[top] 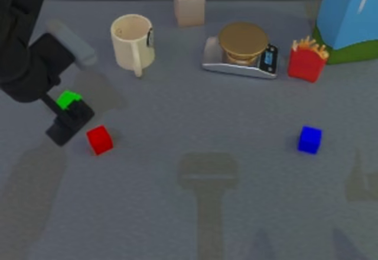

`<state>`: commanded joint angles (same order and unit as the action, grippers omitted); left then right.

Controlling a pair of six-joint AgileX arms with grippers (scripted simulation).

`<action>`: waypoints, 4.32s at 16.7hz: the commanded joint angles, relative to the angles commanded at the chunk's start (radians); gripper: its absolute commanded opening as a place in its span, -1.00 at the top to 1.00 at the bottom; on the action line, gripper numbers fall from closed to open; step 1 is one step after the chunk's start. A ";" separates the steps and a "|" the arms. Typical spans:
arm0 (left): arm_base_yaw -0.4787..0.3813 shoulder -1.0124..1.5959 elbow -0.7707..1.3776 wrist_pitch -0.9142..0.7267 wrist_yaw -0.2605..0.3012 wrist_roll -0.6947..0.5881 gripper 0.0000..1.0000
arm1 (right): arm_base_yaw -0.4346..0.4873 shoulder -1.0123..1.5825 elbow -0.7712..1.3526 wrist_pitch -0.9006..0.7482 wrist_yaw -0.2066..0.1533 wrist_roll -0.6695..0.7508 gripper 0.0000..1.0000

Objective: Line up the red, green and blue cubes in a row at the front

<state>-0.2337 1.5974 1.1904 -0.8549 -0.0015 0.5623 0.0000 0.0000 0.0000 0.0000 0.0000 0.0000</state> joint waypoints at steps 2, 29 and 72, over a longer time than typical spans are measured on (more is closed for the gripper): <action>-0.022 0.150 0.120 -0.081 0.000 0.054 -1.00 | 0.000 0.000 0.000 0.000 0.000 0.000 -1.00; -0.066 0.583 0.197 0.078 0.004 0.167 -0.85 | 0.000 0.000 0.000 0.000 0.000 0.000 -1.00; -0.326 0.225 0.125 -0.182 0.025 0.242 1.00 | 0.000 0.000 0.000 0.000 0.000 0.000 -1.00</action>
<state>-0.5602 1.8222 1.3155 -1.0367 0.0234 0.8047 0.0000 0.0000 0.0000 0.0000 0.0000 0.0000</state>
